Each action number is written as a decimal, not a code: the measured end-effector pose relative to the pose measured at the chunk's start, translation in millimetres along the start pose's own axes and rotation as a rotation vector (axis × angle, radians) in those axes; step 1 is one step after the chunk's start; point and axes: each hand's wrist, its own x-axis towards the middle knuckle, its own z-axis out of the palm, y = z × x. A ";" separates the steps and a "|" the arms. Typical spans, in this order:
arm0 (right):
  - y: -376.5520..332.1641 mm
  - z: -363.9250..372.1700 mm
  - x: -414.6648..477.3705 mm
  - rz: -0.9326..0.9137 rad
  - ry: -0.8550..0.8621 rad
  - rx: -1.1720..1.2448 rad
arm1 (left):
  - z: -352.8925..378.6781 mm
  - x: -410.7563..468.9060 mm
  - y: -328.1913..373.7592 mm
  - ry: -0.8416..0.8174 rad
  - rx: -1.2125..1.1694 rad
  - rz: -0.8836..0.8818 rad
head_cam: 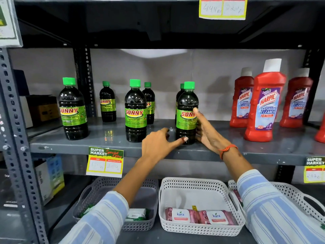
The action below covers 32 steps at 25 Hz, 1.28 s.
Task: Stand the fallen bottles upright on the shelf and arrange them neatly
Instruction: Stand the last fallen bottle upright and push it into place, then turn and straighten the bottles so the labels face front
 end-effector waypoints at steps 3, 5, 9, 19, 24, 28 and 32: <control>0.3 -1.7 4.6 0.077 0.016 0.026 | -4.7 24.4 12.3 -0.296 -0.346 -0.007; -0.1 -0.1 4.1 0.092 0.015 0.028 | -0.8 33.0 16.2 -0.344 -0.467 0.026; -2.8 1.1 1.5 0.073 0.030 0.044 | 3.2 39.9 10.2 -0.382 -0.642 -0.001; -2.8 2.7 0.3 0.043 0.079 0.041 | -1.1 38.2 7.7 -0.443 -0.801 -0.015; 0.4 0.9 2.8 0.036 0.091 0.027 | -0.5 38.4 7.8 -0.439 -0.804 -0.009; -0.6 0.5 -0.3 0.037 0.072 0.023 | 0.7 38.8 7.4 -0.430 -0.809 -0.023; 0.1 -0.4 -0.3 0.037 0.077 0.018 | 1.6 38.7 7.1 -0.430 -0.798 -0.013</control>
